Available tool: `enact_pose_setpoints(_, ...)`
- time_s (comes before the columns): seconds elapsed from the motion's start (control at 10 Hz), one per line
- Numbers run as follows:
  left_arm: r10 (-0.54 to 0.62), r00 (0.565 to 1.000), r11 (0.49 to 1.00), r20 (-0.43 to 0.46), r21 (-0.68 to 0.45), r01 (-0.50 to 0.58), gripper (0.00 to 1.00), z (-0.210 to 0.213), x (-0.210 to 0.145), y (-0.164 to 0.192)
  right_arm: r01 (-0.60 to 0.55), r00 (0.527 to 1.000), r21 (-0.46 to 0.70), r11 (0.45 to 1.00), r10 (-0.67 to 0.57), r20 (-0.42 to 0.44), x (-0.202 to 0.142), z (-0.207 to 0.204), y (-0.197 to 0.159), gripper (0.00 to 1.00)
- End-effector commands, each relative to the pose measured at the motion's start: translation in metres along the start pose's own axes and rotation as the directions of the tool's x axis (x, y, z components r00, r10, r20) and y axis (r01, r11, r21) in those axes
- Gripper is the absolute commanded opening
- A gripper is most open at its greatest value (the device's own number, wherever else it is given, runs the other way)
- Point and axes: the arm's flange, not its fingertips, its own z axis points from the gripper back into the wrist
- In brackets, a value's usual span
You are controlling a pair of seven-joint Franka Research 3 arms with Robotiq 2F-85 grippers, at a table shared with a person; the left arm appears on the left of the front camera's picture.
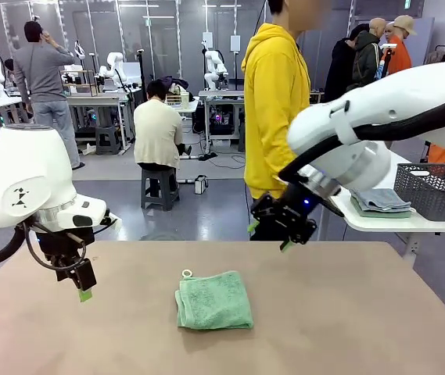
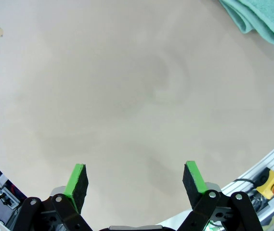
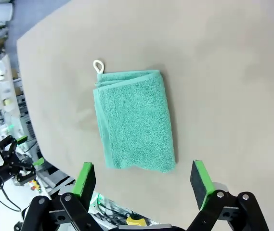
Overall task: Fold the towels and place them in the basket.
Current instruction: Place the folded Towel with hook on the right side of the table.
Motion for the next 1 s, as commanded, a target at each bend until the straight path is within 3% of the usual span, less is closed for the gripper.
enact_pose_setpoints(0.0,-0.009,1.000,1.000,0.000,0.006,0.009,1.00,0.001,0.002,0.002,-0.019,0.999,0.112,0.994,0.022,-0.025,-0.021,-0.028,-0.024,1.00)
enact_pose_setpoints(0.5,-0.009,1.000,1.000,0.000,0.006,0.009,1.00,0.001,0.002,0.002,-0.040,0.999,0.275,0.961,0.046,-0.016,-0.037,-0.097,-0.059,1.00)
enact_pose_setpoints(0.9,-0.009,1.000,1.000,0.000,0.006,0.009,1.00,0.001,0.002,0.002,-0.007,0.999,0.251,0.968,0.019,-0.044,-0.039,-0.093,-0.059,1.00)
